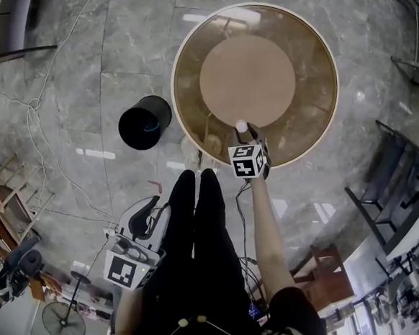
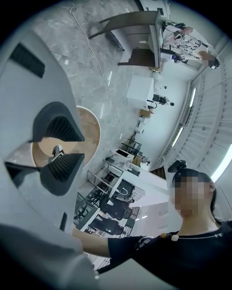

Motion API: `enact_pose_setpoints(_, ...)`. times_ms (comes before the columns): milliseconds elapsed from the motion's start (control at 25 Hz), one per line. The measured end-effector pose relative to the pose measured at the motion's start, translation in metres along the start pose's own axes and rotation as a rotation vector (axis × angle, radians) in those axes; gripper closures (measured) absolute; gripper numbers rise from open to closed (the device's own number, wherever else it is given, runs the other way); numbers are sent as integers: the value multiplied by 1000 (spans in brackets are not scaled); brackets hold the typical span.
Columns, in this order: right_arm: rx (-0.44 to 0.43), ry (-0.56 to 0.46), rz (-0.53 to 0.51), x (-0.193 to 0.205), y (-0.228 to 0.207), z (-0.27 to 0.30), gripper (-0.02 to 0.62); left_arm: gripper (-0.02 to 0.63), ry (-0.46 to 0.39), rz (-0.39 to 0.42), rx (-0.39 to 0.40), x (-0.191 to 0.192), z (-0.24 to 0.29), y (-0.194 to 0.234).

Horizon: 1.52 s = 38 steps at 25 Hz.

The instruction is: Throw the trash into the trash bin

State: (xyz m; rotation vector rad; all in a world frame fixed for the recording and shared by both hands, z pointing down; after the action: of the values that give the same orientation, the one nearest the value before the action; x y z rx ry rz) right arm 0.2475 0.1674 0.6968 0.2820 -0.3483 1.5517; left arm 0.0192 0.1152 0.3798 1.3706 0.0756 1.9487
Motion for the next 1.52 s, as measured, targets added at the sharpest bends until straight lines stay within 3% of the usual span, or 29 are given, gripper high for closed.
enact_pose_setpoints(160, -26, -19, -75, -17, 14, -10, 419, 520, 15, 5, -68, 8, -22, 3)
enact_pose_setpoints(280, -58, -31, -138, -34, 36, -9, 419, 520, -38, -16, -122, 8, -41, 11)
enact_pose_setpoints(720, -244, -72, -400, -91, 164, 5, 419, 520, -156, -134, -386, 34, -128, 42)
enact_pose_setpoints(1120, -460, -59, -721, -94, 315, 12, 419, 520, -270, -260, -629, 71, -215, 57)
enact_pose_setpoints(1280, -500, -55, -793, -90, 350, 12, 412, 520, -310, -307, -716, 88, -241, 52)
enact_pose_setpoints(1520, -519, -35, -850, -82, 372, 14, 391, 520, -346, -343, -767, 104, -261, 53)
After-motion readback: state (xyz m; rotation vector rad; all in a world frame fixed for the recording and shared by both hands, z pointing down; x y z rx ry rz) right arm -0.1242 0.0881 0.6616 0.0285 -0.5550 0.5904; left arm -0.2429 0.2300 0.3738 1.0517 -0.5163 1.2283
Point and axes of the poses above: the fingertips, and each gripper's own axes: z forward along the fingers, y to its left, x out of its underside, the point moved 5 cm from there along -z, backward along the fingers, and after that the axes turned 3 degrees about -y, right-handed, at the moved point
